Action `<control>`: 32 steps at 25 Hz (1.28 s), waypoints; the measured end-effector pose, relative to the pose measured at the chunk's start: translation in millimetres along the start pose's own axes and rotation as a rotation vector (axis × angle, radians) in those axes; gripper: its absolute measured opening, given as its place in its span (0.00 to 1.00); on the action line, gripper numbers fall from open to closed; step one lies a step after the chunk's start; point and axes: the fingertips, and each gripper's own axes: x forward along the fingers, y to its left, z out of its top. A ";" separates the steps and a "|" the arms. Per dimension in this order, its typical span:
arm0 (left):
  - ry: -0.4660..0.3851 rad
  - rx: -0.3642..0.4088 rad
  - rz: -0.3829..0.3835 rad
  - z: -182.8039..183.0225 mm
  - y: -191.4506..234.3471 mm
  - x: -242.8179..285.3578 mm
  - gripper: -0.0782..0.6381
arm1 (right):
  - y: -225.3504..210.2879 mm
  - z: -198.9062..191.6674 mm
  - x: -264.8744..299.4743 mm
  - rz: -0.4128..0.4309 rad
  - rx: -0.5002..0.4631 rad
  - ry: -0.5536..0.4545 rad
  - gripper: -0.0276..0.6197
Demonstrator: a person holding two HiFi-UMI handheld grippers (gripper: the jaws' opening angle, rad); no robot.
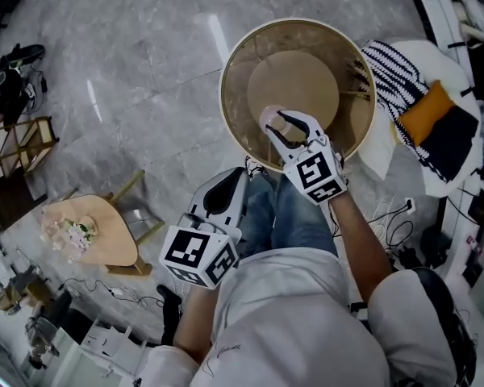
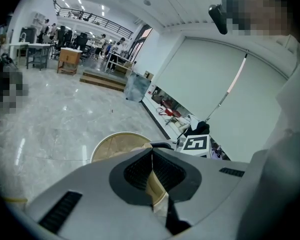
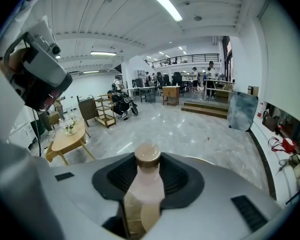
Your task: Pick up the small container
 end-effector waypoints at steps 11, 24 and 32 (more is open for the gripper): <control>-0.024 0.034 -0.014 7.4 -16.9 -22.9 0.13 | 11.0 18.9 -33.9 0.021 0.023 0.006 0.27; -0.057 0.068 -0.040 13.7 -37.4 -46.1 0.13 | 28.0 44.2 -72.6 0.042 0.014 0.006 0.27; -0.089 0.076 -0.061 17.8 -52.3 -57.9 0.13 | 34.9 52.8 -106.5 0.052 0.002 -0.007 0.27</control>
